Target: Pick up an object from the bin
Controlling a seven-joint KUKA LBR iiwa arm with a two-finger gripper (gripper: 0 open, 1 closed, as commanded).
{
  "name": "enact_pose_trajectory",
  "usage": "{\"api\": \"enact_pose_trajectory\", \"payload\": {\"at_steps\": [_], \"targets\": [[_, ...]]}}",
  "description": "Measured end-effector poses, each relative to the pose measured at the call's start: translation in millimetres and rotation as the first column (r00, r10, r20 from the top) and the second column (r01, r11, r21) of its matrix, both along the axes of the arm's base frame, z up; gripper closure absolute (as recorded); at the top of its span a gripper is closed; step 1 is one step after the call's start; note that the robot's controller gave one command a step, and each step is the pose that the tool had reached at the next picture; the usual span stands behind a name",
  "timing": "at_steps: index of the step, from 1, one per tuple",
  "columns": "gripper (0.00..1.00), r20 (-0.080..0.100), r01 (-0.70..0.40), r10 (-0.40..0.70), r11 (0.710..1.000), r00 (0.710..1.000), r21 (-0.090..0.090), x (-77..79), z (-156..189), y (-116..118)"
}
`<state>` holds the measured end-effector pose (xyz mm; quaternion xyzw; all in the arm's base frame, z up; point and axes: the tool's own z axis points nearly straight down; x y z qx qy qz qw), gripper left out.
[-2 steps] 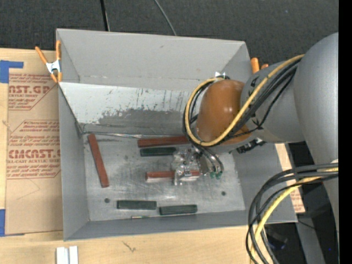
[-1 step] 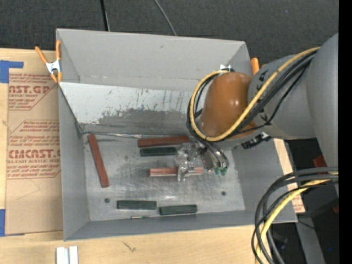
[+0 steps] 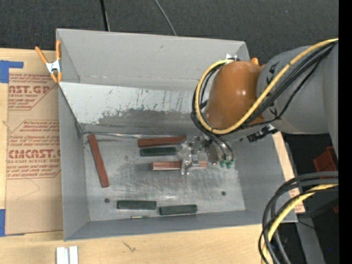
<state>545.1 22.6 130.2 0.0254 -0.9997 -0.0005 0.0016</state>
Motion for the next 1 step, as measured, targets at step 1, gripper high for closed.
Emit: {"api": "enact_pose_trajectory", "payload": {"at_steps": [1], "targets": [[1.0,0.003,0.0,0.0,1.0,1.0,0.0,0.7,32.5,-0.1]]}}
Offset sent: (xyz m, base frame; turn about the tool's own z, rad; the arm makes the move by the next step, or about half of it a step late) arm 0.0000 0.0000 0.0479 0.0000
